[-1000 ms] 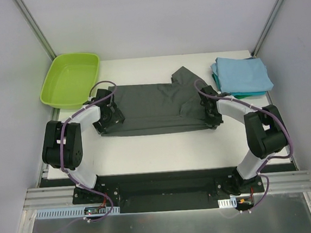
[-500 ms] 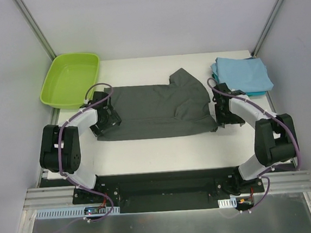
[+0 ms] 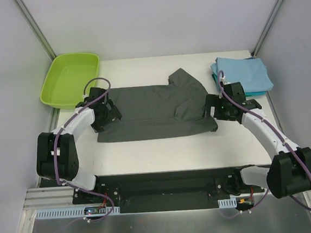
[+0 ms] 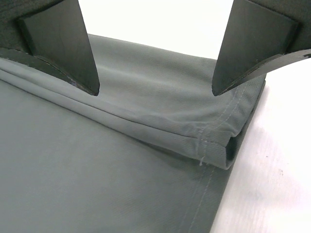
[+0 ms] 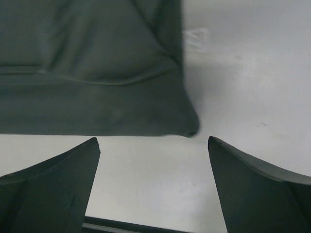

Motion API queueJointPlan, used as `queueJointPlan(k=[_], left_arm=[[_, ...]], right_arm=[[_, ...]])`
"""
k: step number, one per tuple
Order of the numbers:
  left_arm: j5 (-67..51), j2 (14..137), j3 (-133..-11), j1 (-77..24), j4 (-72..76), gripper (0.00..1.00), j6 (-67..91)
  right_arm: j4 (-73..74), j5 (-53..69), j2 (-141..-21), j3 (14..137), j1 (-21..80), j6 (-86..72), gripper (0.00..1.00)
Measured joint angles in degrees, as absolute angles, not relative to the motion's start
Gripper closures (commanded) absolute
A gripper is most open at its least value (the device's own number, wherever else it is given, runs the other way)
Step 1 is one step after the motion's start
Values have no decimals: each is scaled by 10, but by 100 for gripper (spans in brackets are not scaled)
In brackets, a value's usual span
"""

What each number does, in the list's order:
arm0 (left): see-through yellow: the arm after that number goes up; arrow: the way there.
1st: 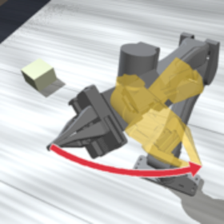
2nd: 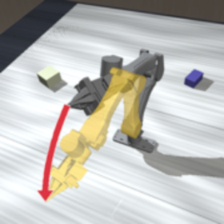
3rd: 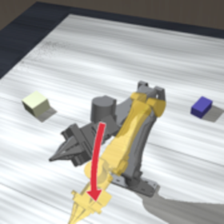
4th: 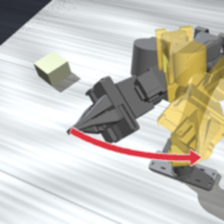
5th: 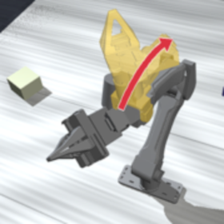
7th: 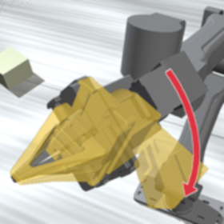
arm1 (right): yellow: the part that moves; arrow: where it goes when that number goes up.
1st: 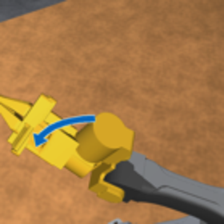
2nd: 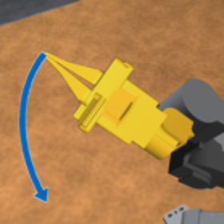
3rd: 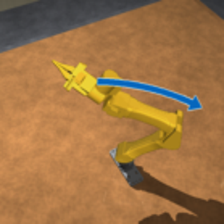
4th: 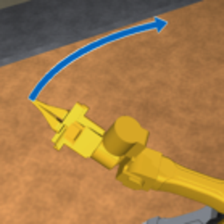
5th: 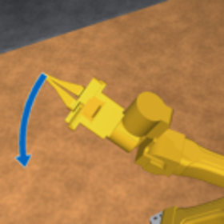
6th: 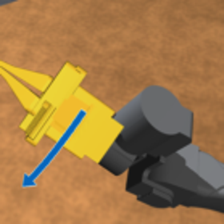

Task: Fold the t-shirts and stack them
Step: Fold the flattened tshirt in 1/3 of the way

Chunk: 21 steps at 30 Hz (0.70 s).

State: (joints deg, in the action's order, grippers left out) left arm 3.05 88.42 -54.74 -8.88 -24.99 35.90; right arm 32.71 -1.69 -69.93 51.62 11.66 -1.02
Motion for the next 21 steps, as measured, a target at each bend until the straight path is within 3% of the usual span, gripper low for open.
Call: queueJointPlan(k=[4,8,14,21], left_arm=[[17,863,-564,-89,-247,1,360],[0,864,-563,-90,-247,1,364],[-11,880,-523,-94,-242,1,367],[-12,848,-457,-95,-220,1,371]], right_arm=[[211,137,-724,506,120,-30,4],[139,199,-810,510,131,-43,4],[137,195,-906,497,134,-60,4],[131,164,-830,422,134,-72,4]])
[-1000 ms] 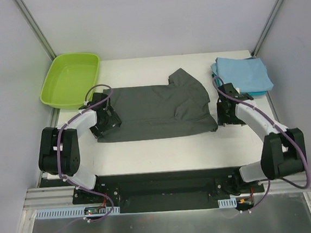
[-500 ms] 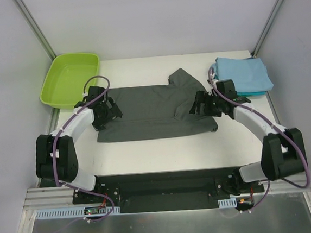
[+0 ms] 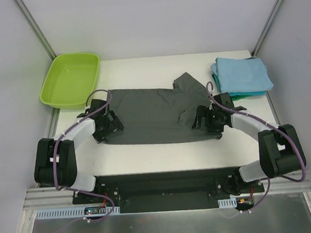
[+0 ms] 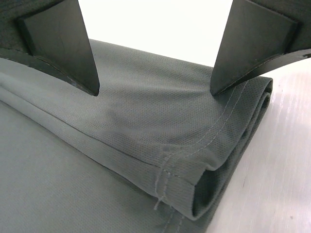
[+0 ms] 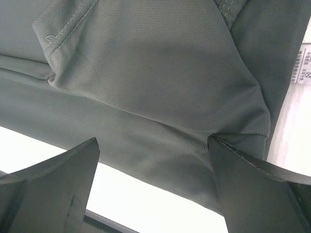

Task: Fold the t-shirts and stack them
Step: Fold the flattened tshirt in 1/3 of the way

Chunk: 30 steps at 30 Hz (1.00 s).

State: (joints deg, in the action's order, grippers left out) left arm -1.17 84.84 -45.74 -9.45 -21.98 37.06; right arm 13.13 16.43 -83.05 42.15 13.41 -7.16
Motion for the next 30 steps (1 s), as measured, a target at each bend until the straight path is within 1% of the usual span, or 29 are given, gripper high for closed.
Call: queueJointPlan(k=[5,12,16,21,24,28,30], left_arm=[[-15,785,-398,-102,-198,1,382],[-47,654,-303,-106,-196,1,407],[-69,607,-282,-106,-215,1,413],[-94,569,-285,-106,-259,1,412],[-103,552,-309,-106,-277,1,411],[-102,569,-379,-106,-286,1,409],[-96,600,-425,-106,-290,1,404]], right_arm=[[151,153,-768,373,134,-74,4],[182,144,-657,303,134,-75,4],[206,144,-604,282,134,-73,4],[228,145,-546,286,134,-61,4],[242,145,-528,311,134,-54,4],[243,143,-548,380,134,-44,4],[243,136,-584,427,134,-40,4]])
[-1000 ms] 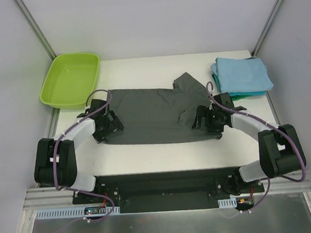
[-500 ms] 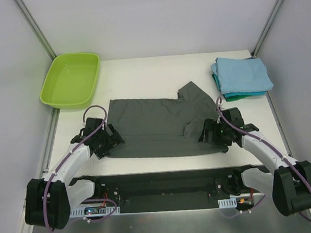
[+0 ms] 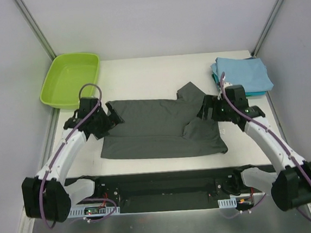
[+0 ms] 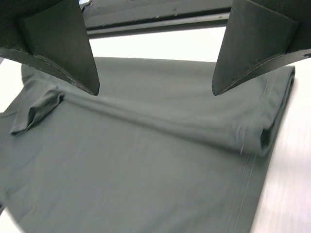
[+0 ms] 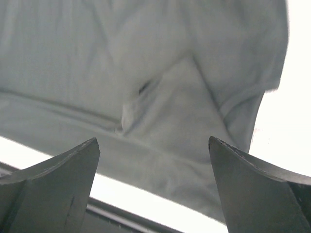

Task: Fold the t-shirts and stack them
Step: Fold the flattened tshirt in 1/3 of the way, then grap the side of the flattened tshirt furthest away from the robot with both arms

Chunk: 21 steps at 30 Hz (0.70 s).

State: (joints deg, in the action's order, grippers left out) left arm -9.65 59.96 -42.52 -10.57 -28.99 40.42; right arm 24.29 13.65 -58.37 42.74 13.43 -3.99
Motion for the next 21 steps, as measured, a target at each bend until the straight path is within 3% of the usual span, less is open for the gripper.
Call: queueJointPlan(k=[11,21], left_arm=[[6,952,-759,-106,-306,2,349],[109,1188,-994,-105,-375,31,323]], right_arm=[[261,-9,-955,793,131,-41,4],[275,-59,-1194,1039,135,-17,4]])
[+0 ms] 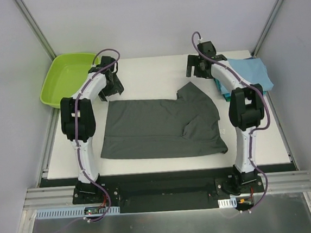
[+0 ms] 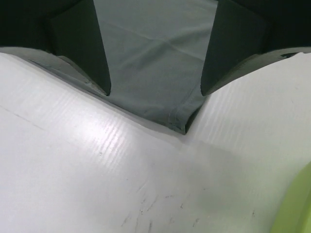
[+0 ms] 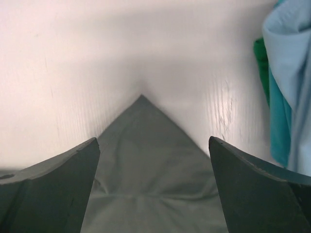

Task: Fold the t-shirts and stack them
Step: Grap the side of the flattened tshirt furthest away from the robot with both arms

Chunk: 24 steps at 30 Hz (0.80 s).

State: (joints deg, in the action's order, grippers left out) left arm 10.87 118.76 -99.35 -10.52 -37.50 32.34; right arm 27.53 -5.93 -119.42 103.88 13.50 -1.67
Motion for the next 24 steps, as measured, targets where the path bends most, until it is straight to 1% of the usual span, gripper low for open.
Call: queueJointPlan(k=[4,9,11,14,21,24], left_arm=[[128,1233,-1028,-105,-391,35,326],[150,1264,-1037,-104,-404,41,338],[157,1273,-1039,-104,-406,42,342],[166,1282,-1039,-104,-411,45,351],[169,1294,-1055,-100,-414,46,353],[166,1295,-1056,-98,-414,49,354]], right_arm=[[275,-58,-1250,1087,135,-11,4],[269,-56,-1291,1107,135,5,4],[268,-53,-1304,1118,135,11,4],[264,-51,-1333,1149,135,20,4],[260,-36,-1377,1189,135,29,4],[262,-31,-1389,1196,135,32,3]])
